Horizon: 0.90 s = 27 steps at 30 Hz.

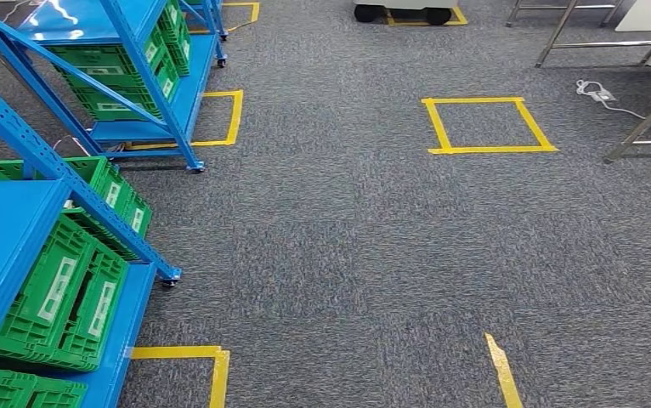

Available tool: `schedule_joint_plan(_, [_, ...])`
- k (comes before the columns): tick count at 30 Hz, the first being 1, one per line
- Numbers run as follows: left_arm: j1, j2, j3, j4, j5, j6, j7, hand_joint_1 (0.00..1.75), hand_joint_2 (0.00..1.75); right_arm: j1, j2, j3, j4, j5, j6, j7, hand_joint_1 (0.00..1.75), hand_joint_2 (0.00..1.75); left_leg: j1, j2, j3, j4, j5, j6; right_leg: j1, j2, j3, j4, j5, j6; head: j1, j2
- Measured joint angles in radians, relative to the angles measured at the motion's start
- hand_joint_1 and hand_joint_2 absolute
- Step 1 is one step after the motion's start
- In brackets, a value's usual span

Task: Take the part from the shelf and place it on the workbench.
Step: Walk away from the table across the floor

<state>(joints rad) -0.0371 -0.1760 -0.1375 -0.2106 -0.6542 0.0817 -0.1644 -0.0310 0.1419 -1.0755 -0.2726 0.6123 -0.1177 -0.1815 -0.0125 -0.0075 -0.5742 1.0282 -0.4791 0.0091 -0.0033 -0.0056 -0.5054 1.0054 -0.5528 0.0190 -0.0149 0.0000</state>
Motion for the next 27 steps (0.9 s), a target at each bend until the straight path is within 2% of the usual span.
schedule_joint_plan(7, [0.0, 0.0, -0.001, 0.0, 0.005, -0.005, 0.002, 0.0, 0.0, -0.001, 0.0, 0.001, 0.002, 0.0, 0.0, -0.001, 0.0, 0.0, 0.0, 0.0, 0.0, 0.001, -0.001, 0.001, -0.001, 0.0, 0.0, -0.001, 0.0, 0.001, 0.0, 0.0])
schedule_joint_plan(10, [0.0, 0.001, -0.003, 0.0, 0.007, -0.005, 0.004, 0.0, 0.0, -0.002, 0.0, 0.002, 0.004, 0.0, 0.0, -0.003, 0.0, 0.0, -0.004, 0.0, 0.004, -0.006, -0.003, 0.019, -0.004, -0.001, 0.007, -0.014, 0.003, 0.014, -0.001, 0.0])
schedule_joint_plan(12, [0.0, 0.001, -0.006, -0.001, 0.01, -0.002, 0.004, 0.0, 0.0, -0.003, -0.001, 0.003, 0.005, -0.001, 0.0, -0.004, 0.0, 0.0, -0.001, 0.001, 0.023, -0.036, 0.009, 0.032, -0.003, 0.001, 0.009, -0.004, -0.008, 0.02, 0.001, 0.0])
schedule_joint_plan(13, [0.0, 0.0, -0.008, -0.001, 0.012, -0.001, 0.005, 0.0, 0.0, -0.004, -0.002, 0.003, 0.006, -0.002, -0.001, -0.005, 0.0, 0.0, 0.003, 0.002, 0.034, -0.052, 0.015, 0.036, -0.003, 0.002, -0.005, 0.028, -0.027, 0.022, 0.003, 0.0])
schedule_joint_plan(14, [0.0, 0.0, -0.011, -0.001, 0.014, 0.001, 0.005, 0.0, 0.0, -0.004, -0.003, 0.003, 0.006, -0.003, -0.001, -0.006, 0.0, 0.0, 0.005, 0.002, 0.041, -0.061, 0.02, 0.038, -0.004, 0.004, -0.034, 0.084, -0.054, 0.023, 0.004, 0.0])
schedule_joint_plan(16, [0.0, 0.0, -0.019, -0.002, 0.02, 0.004, 0.005, 0.0, 0.0, -0.004, -0.004, 0.004, 0.009, -0.005, -0.001, -0.006, 0.0, 0.0, 0.006, 0.002, 0.045, -0.063, 0.019, 0.038, -0.008, 0.005, -0.116, 0.217, -0.103, 0.03, 0.006, 0.0])
schedule_joint_plan(17, [0.0, 0.001, -0.022, -0.002, 0.022, 0.005, 0.005, 0.0, 0.0, -0.003, -0.005, 0.004, 0.01, -0.006, -0.001, -0.006, 0.0, 0.0, 0.006, 0.001, 0.047, -0.063, 0.016, 0.036, -0.011, 0.005, -0.146, 0.256, -0.104, 0.033, 0.007, 0.0])
schedule_joint_plan(18, [0.0, 0.001, -0.024, -0.002, 0.025, 0.005, 0.005, 0.0, 0.0, -0.002, -0.006, 0.004, 0.011, -0.006, -0.001, -0.006, 0.0, 0.0, 0.007, 0.0, 0.05, -0.063, 0.013, 0.032, -0.015, 0.005, -0.158, 0.257, -0.084, 0.037, 0.007, 0.0])
schedule_joint_plan(19, [0.001, 0.001, -0.026, -0.002, 0.026, 0.006, 0.005, 0.0, 0.0, -0.001, -0.006, 0.004, 0.011, -0.007, -0.001, -0.006, 0.0, 0.0, 0.009, -0.001, 0.054, -0.061, 0.009, 0.027, -0.019, 0.005, -0.148, 0.216, -0.045, 0.041, 0.007, 0.0])
schedule_joint_plan(20, [0.001, 0.001, -0.028, -0.002, 0.026, 0.006, 0.005, 0.0, 0.0, -0.001, -0.006, 0.004, 0.012, -0.007, -0.001, -0.006, 0.0, 0.0, 0.011, -0.002, 0.058, -0.057, 0.002, 0.02, -0.024, 0.004, -0.121, 0.146, 0.002, 0.047, 0.008, 0.0])
schedule_joint_plan(21, [0.0, 0.001, -0.029, -0.002, 0.026, 0.006, 0.005, 0.0, 0.0, -0.002, -0.006, 0.004, 0.013, -0.007, -0.001, -0.006, 0.0, 0.0, 0.011, -0.003, 0.061, -0.051, -0.006, 0.011, -0.027, 0.006, -0.093, 0.082, 0.035, 0.05, 0.009, 0.0])
schedule_joint_plan(22, [-0.001, 0.002, -0.03, -0.002, 0.026, 0.006, 0.006, 0.0, 0.0, -0.003, -0.005, 0.004, 0.015, -0.007, -0.001, -0.006, 0.0, 0.0, 0.011, -0.004, 0.061, -0.043, -0.013, 0.003, -0.029, 0.009, -0.07, 0.034, 0.055, 0.048, 0.01, 0.0])
schedule_joint_plan(23, [-0.001, 0.002, -0.031, -0.002, 0.026, 0.006, 0.006, 0.0, 0.0, -0.004, -0.005, 0.005, 0.017, -0.007, -0.001, -0.006, 0.0, 0.0, 0.01, -0.005, 0.06, -0.037, -0.018, -0.003, -0.03, 0.012, -0.058, 0.012, 0.061, 0.043, 0.011, 0.0])
schedule_joint_plan(24, [-0.002, 0.003, -0.032, -0.002, 0.026, 0.006, 0.006, 0.0, 0.0, -0.003, -0.005, 0.005, 0.019, -0.007, -0.001, -0.006, 0.0, 0.0, 0.008, -0.006, 0.059, -0.033, -0.022, -0.005, -0.029, 0.015, -0.056, 0.011, 0.059, 0.036, 0.011, 0.0])
schedule_joint_plan(25, [-0.001, 0.003, -0.033, -0.002, 0.026, 0.006, 0.006, 0.0, 0.0, -0.003, -0.005, 0.005, 0.019, -0.008, -0.001, -0.006, 0.0, 0.0, 0.008, -0.007, 0.059, -0.031, -0.021, -0.001, -0.029, 0.016, -0.055, 0.011, 0.061, 0.03, 0.01, 0.0])
schedule_joint_plan(27, [-0.001, 0.003, -0.038, -0.002, 0.026, 0.009, 0.003, 0.0, 0.0, -0.001, -0.006, 0.005, 0.02, -0.008, -0.001, -0.006, 0.0, 0.0, 0.009, -0.007, 0.059, -0.031, -0.02, 0.014, -0.028, 0.016, -0.056, 0.01, 0.061, 0.028, 0.009, 0.0])
